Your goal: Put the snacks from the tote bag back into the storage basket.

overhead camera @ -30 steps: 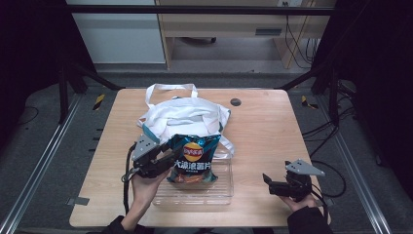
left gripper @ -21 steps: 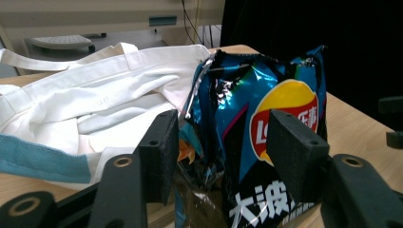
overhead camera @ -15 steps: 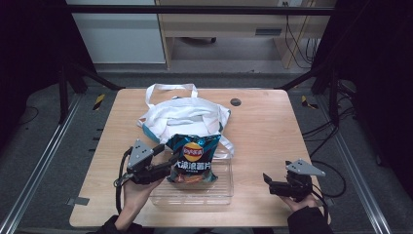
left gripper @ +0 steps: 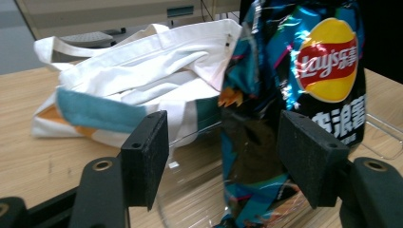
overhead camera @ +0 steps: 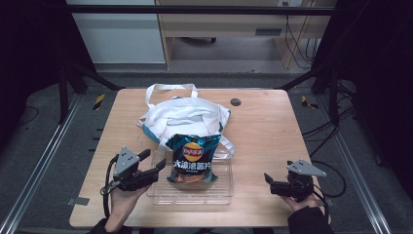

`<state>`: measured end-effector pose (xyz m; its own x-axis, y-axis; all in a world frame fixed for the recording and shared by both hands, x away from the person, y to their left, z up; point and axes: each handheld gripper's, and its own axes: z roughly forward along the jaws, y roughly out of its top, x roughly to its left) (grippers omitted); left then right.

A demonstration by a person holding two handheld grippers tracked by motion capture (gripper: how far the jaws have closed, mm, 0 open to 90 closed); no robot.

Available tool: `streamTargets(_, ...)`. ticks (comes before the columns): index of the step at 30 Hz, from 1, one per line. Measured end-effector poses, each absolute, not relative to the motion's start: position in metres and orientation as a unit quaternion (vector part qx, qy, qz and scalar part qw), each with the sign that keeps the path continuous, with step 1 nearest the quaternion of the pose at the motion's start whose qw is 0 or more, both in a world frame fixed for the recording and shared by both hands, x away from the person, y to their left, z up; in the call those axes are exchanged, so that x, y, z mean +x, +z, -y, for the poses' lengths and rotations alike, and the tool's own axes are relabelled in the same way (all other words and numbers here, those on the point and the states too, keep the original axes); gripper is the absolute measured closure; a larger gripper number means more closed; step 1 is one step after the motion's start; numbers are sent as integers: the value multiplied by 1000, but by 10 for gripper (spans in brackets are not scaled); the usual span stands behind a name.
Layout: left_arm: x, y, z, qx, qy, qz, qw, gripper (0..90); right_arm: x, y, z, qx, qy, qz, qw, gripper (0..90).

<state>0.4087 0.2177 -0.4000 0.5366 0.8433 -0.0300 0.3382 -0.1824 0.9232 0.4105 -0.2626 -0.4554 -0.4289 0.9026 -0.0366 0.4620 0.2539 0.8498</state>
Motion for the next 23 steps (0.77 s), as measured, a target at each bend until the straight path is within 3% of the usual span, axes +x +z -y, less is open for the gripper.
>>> streamTargets(15, 415, -434, -267, 706, 268, -449, 478, 340, 411, -456, 265, 461, 395, -744, 278, 62)
streamTargets(23, 427, -446, -275, 714, 269, -455, 459, 342, 413, -458, 265, 461, 388, -748, 280, 62)
